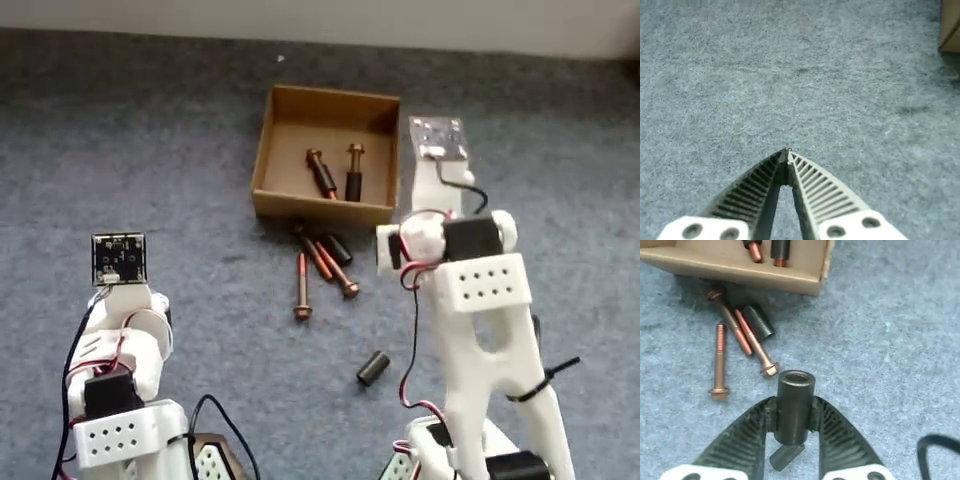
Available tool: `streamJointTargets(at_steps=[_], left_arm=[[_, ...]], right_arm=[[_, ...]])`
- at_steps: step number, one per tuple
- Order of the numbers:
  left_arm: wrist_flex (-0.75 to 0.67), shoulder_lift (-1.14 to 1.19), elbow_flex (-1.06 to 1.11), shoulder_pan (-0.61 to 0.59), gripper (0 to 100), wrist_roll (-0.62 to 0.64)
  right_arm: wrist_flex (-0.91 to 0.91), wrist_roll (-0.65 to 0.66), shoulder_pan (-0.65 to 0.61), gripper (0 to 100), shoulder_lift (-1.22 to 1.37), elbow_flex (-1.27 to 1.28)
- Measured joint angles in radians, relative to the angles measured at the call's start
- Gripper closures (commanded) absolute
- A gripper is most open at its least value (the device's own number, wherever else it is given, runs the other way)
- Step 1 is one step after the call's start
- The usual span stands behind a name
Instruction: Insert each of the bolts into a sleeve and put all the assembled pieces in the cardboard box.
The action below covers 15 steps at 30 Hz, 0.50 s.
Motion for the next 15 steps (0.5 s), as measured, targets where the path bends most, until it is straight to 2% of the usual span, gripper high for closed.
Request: streamJointTargets(at_steps=[4,9,15], left_arm=[[0.029,0.0,-0.052,0.041,95,-0.008],[0.068,0.0,-0.129,0.181,95,-0.064],[0.132,-0.003,-0.295,0.213,94,-0.115]], right_arm=[[-0.097,0.002,0.064,99.3,-0.074,0.173],[-0.249,0.0,0.109,99.3,-0.15,0.367],[-0.44,-0.052,0.195,99.3,-0.172,0.534]])
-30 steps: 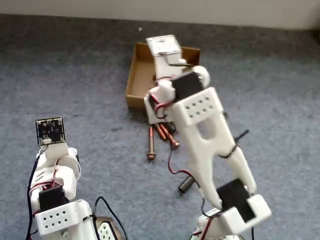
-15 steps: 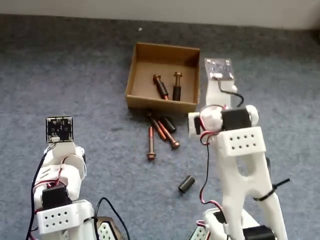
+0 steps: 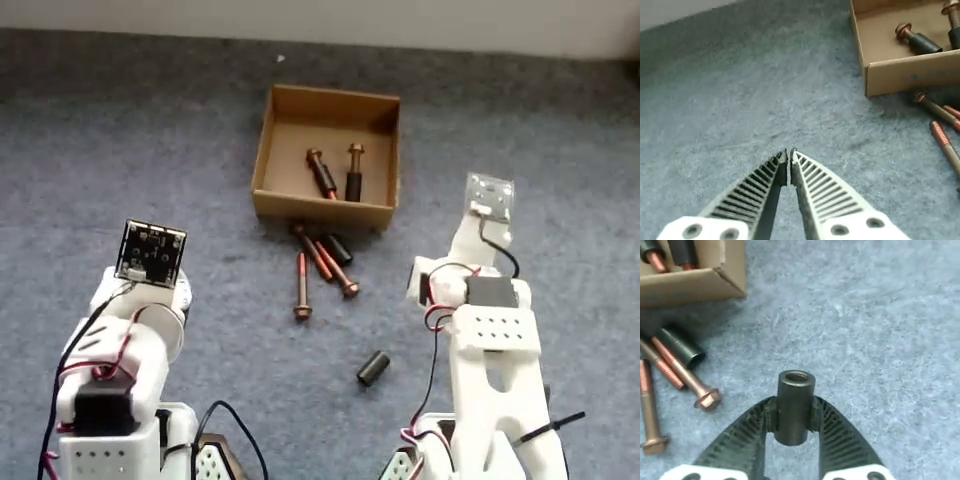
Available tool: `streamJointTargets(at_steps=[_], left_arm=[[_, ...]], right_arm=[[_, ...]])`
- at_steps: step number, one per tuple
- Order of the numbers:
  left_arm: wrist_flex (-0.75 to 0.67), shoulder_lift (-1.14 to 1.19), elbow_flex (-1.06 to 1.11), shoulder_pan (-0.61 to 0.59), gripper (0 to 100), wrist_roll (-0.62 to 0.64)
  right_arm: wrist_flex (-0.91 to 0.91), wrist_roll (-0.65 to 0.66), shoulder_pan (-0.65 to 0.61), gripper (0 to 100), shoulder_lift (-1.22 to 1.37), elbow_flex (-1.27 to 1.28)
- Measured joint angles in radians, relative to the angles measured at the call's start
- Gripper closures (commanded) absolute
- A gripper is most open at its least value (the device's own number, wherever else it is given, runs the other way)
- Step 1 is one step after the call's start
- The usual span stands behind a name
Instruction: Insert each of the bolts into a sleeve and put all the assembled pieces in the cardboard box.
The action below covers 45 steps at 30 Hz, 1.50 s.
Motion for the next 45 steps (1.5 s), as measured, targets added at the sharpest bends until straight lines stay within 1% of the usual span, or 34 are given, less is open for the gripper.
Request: streamJointTargets(at_steps=[4,7,11,15,18,23,26,30,37,42,45], left_arm=[[0.08,-0.002,-0.137,0.049,94,-0.028],[0.12,0.025,-0.212,0.107,94,-0.029],[0.138,0.166,-0.276,0.186,95,-0.029],[0.138,0.391,-0.339,0.239,94,-0.028],[0.126,0.568,-0.397,0.281,93,0.032],[0.097,0.872,-0.512,0.345,82,0.129],[0.094,1.036,-0.6,0.358,79,0.232],[0.094,1.223,-0.72,0.356,79,0.365],[0.071,1.525,-0.921,0.359,79,0.5],[0.009,1.743,-1.016,0.404,79,0.546],[0.002,1.843,-1.074,0.437,79,0.552]], right_arm=[[-0.046,-0.008,0.005,99.3,0.0,0.009],[-0.054,-0.028,0.008,99.3,0.0,0.009],[-0.057,-0.046,0.008,99.3,0.0,0.009],[-0.069,-0.048,0.006,99.3,0.0,0.015],[-0.069,-0.048,0.006,99.3,0.0,0.015],[-0.069,-0.048,0.006,99.3,0.0,0.015],[-0.069,-0.048,0.006,99.3,0.0,0.026],[-0.069,-0.048,0.006,99.3,0.0,0.034],[-0.069,-0.048,0.006,99.3,0.0,0.034],[-0.069,-0.048,0.006,99.3,0.0,0.034],[-0.069,-0.048,0.006,99.3,0.0,0.034]])
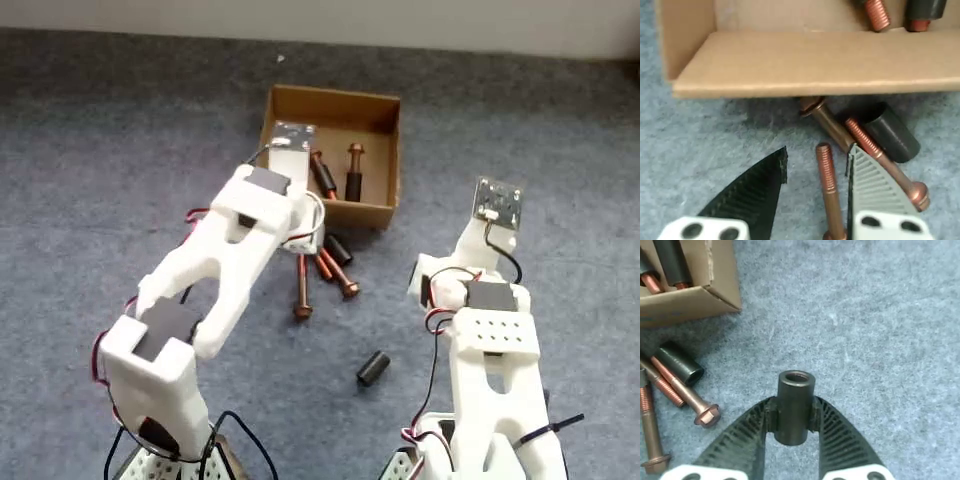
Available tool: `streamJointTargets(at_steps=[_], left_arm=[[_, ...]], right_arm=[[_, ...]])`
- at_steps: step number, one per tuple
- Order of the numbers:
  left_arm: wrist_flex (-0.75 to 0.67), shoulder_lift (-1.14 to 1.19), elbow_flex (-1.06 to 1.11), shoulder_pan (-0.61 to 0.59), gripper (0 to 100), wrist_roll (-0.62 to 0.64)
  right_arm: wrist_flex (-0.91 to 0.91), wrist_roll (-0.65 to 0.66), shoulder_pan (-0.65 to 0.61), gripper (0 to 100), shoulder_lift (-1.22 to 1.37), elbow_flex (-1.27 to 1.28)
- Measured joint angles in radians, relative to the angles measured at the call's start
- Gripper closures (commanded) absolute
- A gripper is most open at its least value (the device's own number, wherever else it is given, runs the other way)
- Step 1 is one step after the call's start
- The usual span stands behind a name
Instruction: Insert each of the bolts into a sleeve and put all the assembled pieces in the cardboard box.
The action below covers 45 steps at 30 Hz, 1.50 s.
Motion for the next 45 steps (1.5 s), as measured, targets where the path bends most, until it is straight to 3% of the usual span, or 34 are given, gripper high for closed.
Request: streamJointTargets(at_steps=[21,27,45], left_arm=[[-0.025,0.146,-0.126,-0.002,79,0.106],[-0.025,0.146,-0.129,-0.012,87,0.11],[0.026,0.147,-0.129,-0.095,87,0.114]], right_arm=[[0.0,0.0,0.0,99.3,0.0,0.0],[0.0,0.0,0.0,99.3,0.0,0.0],[0.0,0.0,0.0,99.3,0.0,0.0]])
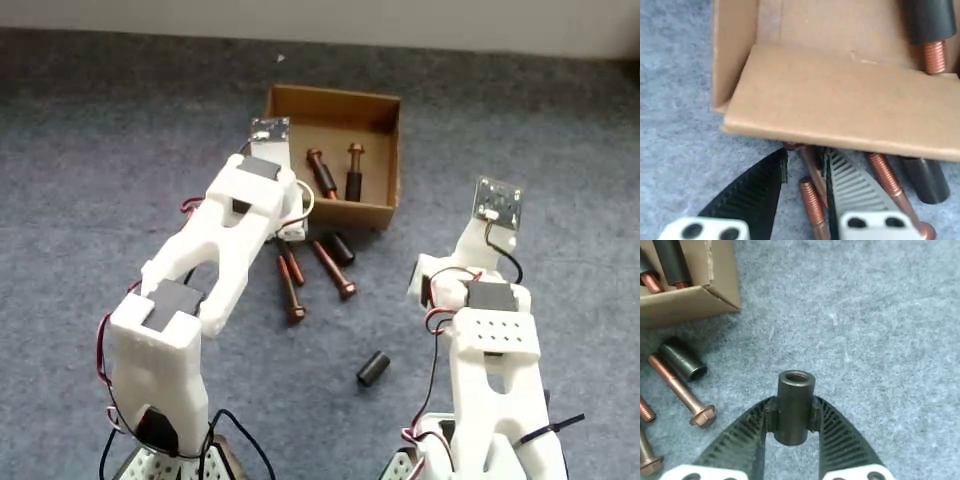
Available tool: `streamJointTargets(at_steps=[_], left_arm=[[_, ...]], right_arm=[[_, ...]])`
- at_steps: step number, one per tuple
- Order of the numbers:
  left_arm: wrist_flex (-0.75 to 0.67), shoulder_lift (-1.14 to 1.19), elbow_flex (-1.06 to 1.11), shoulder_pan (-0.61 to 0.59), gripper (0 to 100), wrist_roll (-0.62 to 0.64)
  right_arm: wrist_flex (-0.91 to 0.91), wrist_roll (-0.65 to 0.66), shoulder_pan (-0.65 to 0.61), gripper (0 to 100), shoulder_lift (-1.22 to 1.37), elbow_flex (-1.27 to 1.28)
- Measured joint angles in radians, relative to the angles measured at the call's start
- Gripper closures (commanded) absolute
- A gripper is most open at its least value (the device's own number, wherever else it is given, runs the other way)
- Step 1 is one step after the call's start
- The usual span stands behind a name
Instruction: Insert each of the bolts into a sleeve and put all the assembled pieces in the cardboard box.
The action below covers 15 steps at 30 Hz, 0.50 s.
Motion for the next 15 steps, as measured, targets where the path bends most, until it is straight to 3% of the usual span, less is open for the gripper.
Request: streamJointTargets(at_steps=[15], left_arm=[[0.066,0.002,0.017,0.028,87,-0.021]], right_arm=[[0.0,0.0,0.0,99.3,0.0,0.0]])
